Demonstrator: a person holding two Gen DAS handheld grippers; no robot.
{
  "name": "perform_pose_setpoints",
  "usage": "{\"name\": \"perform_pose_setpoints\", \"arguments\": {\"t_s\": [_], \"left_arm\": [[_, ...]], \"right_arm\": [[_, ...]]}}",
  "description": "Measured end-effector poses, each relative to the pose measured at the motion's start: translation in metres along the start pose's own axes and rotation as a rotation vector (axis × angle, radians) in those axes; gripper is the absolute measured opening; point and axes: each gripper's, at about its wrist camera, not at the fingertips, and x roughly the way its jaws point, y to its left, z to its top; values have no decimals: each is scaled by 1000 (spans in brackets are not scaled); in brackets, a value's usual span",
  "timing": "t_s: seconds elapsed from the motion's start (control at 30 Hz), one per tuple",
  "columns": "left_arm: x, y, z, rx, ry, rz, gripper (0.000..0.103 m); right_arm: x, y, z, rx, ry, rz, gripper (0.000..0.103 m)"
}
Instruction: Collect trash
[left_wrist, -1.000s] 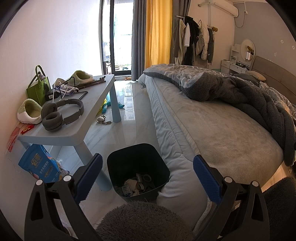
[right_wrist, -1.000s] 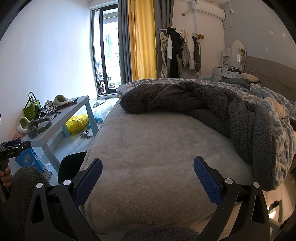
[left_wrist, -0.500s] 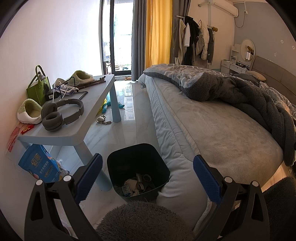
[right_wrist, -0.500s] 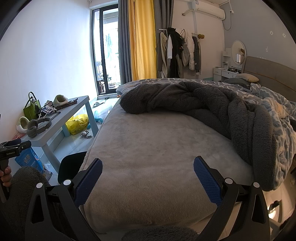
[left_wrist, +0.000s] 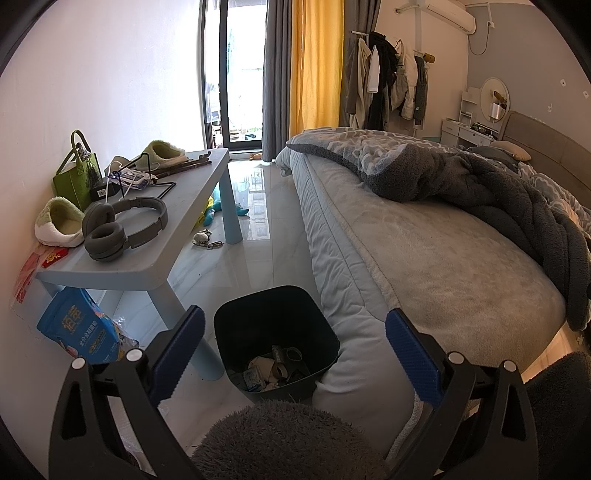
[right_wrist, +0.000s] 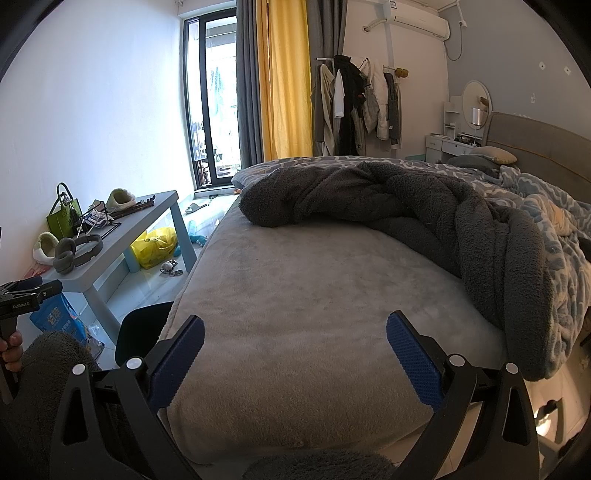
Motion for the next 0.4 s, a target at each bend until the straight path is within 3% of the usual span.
{"name": "perform_pose_setpoints", "arguments": {"t_s": [0.4], "left_arm": [[3,-4,-5,1,10,-10,100]], "right_arm": [[0,0,0,0,0,0,100]]}}
